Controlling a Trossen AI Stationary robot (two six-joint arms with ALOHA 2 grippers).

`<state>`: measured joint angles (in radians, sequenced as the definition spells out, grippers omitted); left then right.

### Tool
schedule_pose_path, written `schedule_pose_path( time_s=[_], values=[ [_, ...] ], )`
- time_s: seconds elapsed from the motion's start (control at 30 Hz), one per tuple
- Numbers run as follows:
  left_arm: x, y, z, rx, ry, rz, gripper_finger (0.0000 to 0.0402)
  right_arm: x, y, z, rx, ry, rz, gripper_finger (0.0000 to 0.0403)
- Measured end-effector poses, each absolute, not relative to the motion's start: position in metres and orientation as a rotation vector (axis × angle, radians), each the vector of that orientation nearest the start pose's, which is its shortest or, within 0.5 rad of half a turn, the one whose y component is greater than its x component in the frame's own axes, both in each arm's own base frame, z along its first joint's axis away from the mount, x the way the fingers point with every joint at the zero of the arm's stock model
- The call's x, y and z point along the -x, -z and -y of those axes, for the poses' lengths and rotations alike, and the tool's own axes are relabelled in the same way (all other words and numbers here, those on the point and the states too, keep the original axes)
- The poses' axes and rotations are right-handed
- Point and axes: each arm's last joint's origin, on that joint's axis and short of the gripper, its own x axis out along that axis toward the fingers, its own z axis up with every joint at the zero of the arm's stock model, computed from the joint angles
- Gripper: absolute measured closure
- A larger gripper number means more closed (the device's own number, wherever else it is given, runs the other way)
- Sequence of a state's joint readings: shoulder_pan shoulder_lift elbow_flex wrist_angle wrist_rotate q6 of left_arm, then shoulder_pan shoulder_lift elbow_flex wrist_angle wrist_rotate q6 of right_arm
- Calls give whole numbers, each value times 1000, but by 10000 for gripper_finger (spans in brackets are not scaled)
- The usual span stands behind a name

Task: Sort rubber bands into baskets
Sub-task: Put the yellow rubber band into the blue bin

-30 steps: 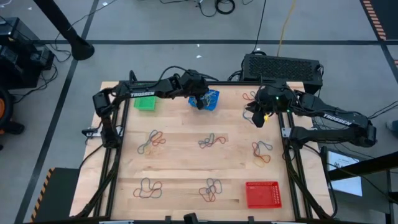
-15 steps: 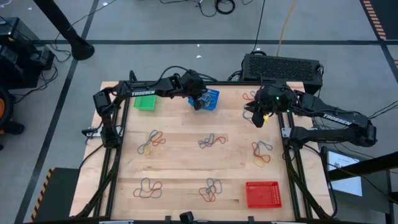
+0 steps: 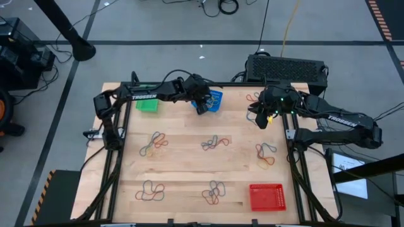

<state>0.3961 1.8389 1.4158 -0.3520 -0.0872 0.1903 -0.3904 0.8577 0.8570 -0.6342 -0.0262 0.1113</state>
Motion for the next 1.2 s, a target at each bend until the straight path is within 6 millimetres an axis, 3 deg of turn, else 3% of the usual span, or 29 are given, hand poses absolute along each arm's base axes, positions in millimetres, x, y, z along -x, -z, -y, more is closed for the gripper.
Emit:
schedule_pose_path(
  time_s=[0.17, 0.33, 0.47, 0.6, 0.77, 0.9, 1.0, 1.2],
  values=[
    [-378, -263, -138, -39, -222, -713, 238, -155, -302, 63, -294, 402, -648, 319],
    [-401, -271, -93, -42, -15, -563, 237, -150, -295, 61, -374, 424, -719, 319],
    [-419, -263, -44, -108, 92, -512, 237, -145, -289, 55, -441, 409, -806, 319],
    [-438, -258, 4, -217, 75, -387, 237, -143, -285, 45, -482, 367, -882, 319],
    [-462, -224, 50, -297, -6, -251, 237, -144, -283, 32, -496, 322, -922, 319],
    [-476, -199, 61, -270, -59, -125, 237, -145, -283, 23, -499, 285, -934, 319],
    [-484, -182, 63, -220, -57, -146, 237, -145, -282, 17, -512, 271, -957, 319],
    [-523, -178, 77, -236, 2, -279, 237, -142, -280, 8, -536, 262, -1007, 319]
  ],
)
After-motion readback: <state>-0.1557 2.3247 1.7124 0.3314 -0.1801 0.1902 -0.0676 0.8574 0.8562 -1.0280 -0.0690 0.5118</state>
